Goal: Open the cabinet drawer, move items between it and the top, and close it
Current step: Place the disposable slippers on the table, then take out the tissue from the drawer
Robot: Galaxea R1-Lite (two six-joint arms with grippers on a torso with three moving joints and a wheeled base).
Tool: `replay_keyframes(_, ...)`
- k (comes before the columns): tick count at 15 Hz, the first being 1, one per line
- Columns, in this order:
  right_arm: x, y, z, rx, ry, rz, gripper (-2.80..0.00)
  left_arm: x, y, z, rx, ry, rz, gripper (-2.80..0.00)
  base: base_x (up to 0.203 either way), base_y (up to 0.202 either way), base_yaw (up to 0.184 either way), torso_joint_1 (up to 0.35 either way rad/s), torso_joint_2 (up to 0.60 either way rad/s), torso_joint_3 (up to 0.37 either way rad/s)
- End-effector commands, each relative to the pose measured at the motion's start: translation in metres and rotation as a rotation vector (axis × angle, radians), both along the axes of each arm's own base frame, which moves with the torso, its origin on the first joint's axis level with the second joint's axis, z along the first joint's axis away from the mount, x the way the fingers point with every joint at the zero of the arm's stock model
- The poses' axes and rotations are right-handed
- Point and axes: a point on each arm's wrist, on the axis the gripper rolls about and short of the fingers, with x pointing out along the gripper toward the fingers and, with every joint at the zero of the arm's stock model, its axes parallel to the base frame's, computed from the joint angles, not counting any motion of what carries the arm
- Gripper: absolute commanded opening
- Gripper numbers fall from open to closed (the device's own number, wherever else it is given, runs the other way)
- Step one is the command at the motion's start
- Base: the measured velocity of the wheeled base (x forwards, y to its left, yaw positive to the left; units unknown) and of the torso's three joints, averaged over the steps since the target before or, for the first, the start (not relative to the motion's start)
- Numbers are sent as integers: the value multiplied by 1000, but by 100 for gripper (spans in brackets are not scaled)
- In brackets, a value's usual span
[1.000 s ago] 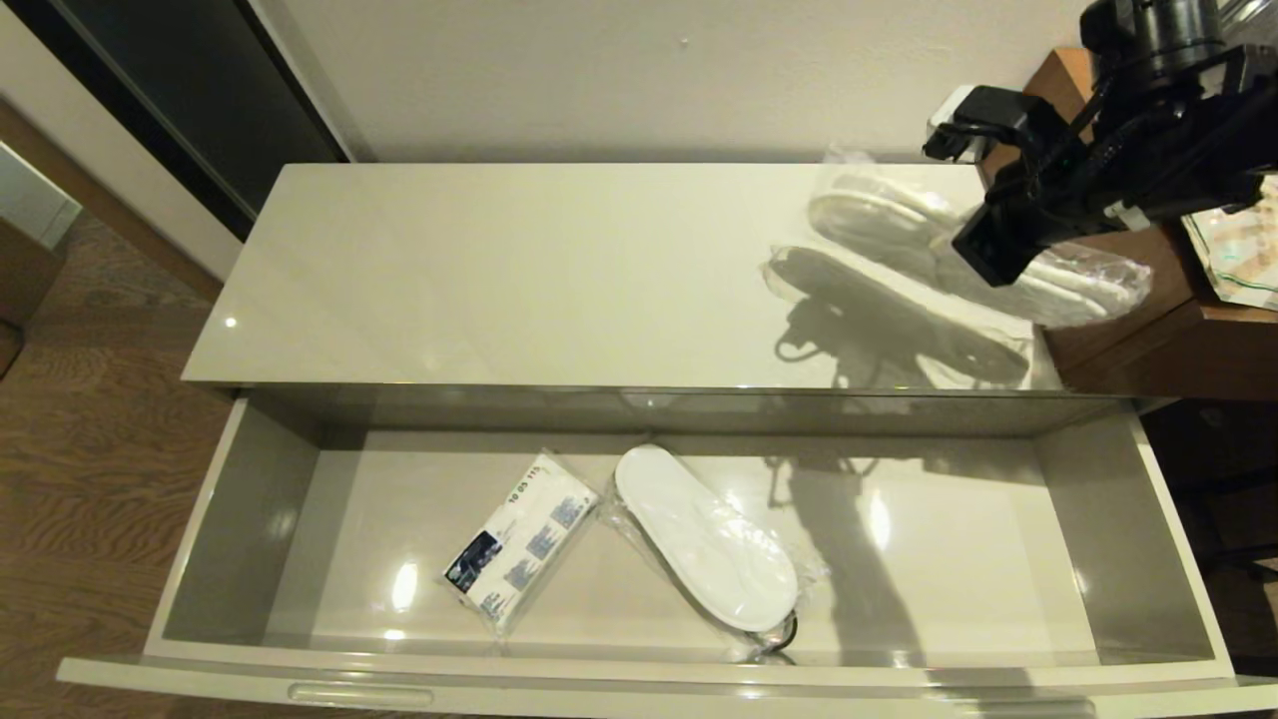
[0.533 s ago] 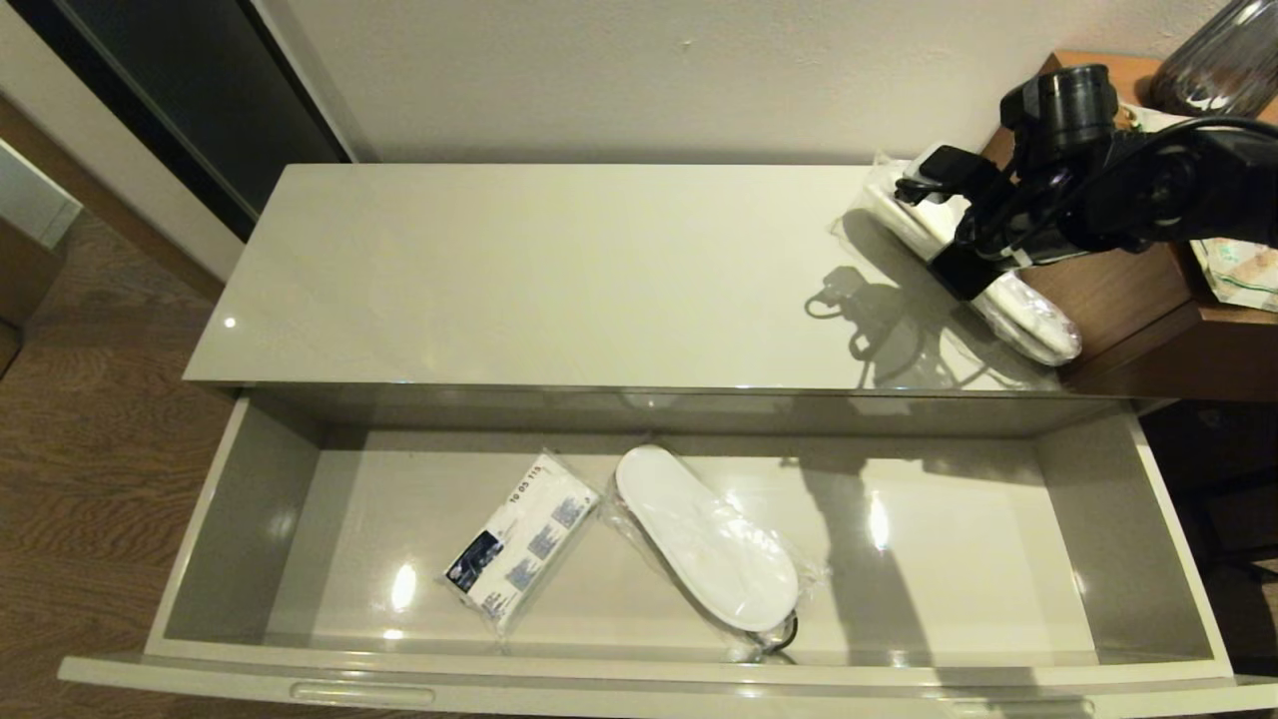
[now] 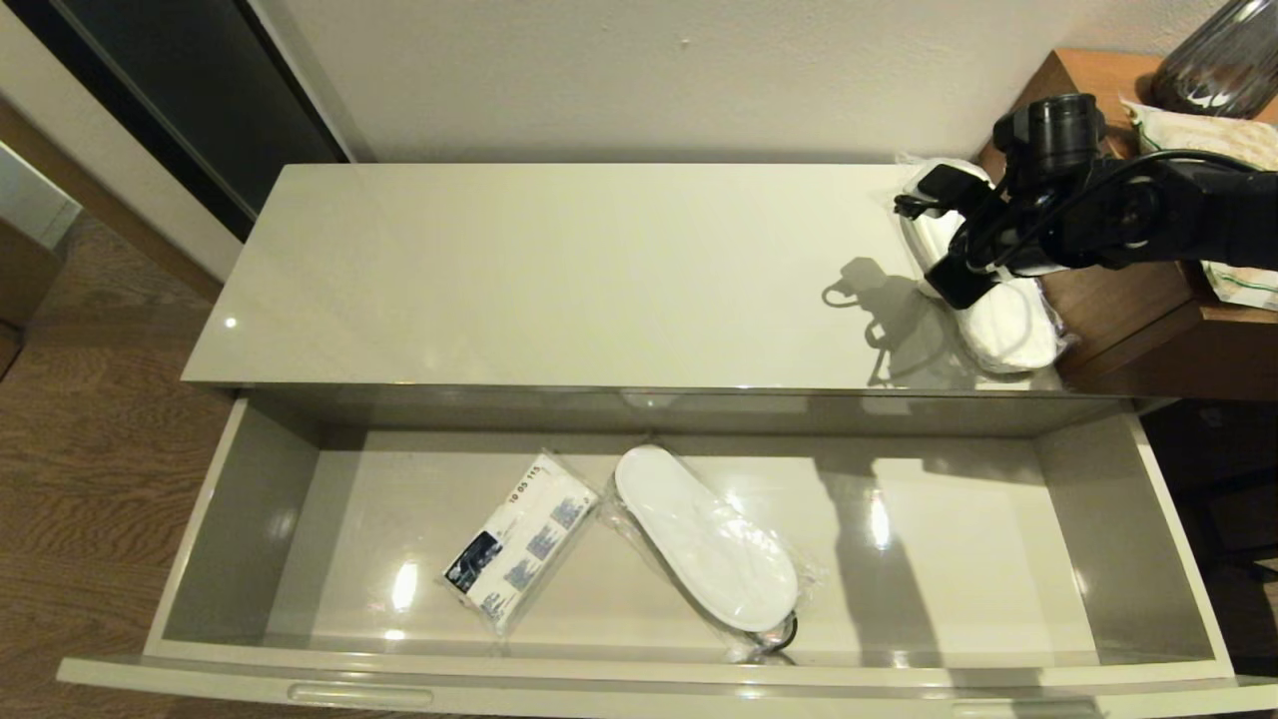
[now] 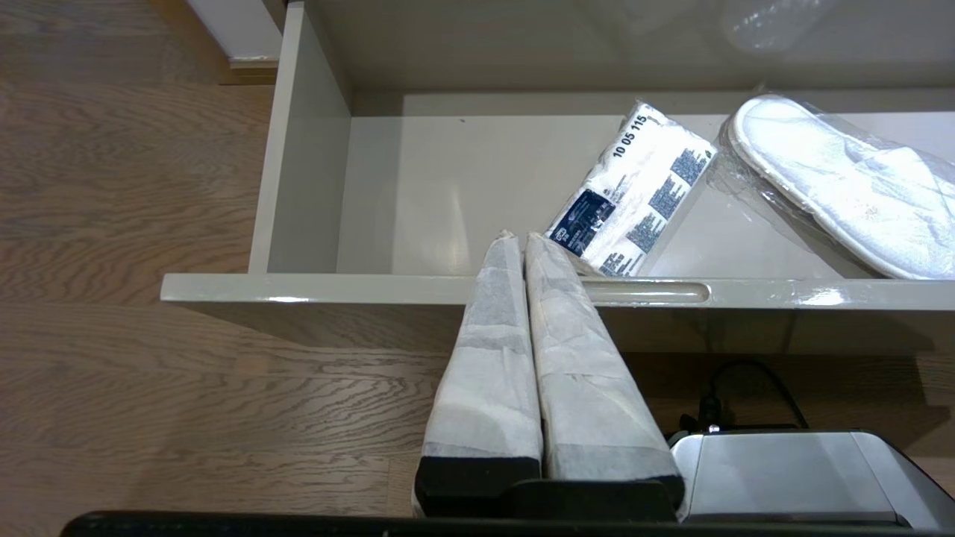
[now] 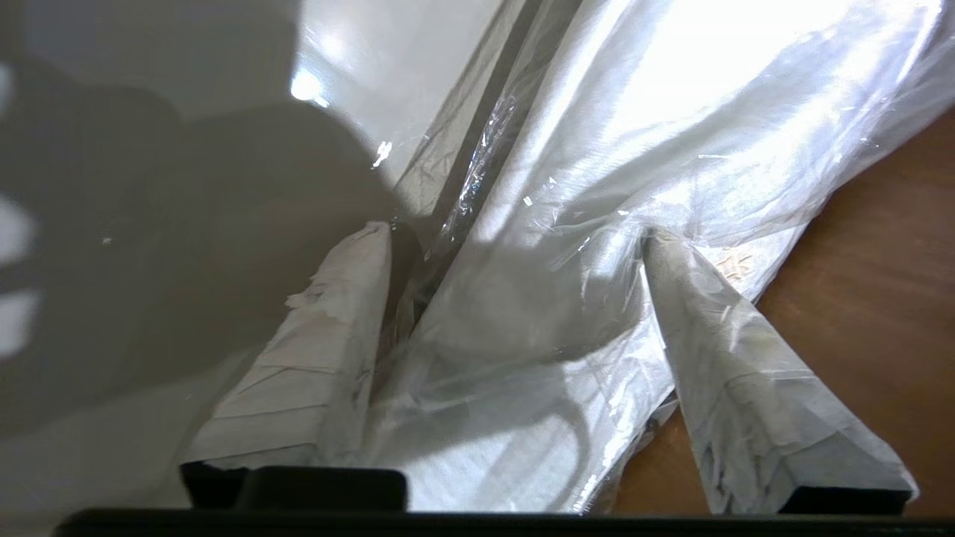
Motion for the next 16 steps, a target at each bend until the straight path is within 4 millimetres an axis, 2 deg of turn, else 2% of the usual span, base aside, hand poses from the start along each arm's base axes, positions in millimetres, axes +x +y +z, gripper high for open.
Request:
replay_keyframes(1, -16, 2, 23, 0, -46, 53, 0, 0, 0, 0, 0, 1, 0, -280, 0, 0, 0, 0, 0, 0)
replay_keyframes(5, -28, 6, 38, 1, -84, 91, 0, 0, 0, 0, 0, 1, 0, -280, 0, 0, 0, 0, 0, 0)
replay_keyframes(8, -48, 16, 50, 4, -55, 126, 0, 0, 0, 0, 0, 1, 0, -280, 0, 0, 0, 0, 0, 0)
replay_keyframes(9, -55, 19, 52, 7, -31, 140, -280, 0, 0, 0, 0, 1, 0, -280, 0, 0, 0, 0, 0, 0)
replay_keyframes(12, -97, 29, 55, 53, 174, 209, -280, 0, 0, 0, 0, 1, 1, -280, 0, 0, 0, 0, 0, 0)
replay_keyframes(16, -154, 35, 69, 165, 315, 224, -280, 0, 0, 0, 0, 1, 0, -280, 0, 0, 0, 0, 0, 0)
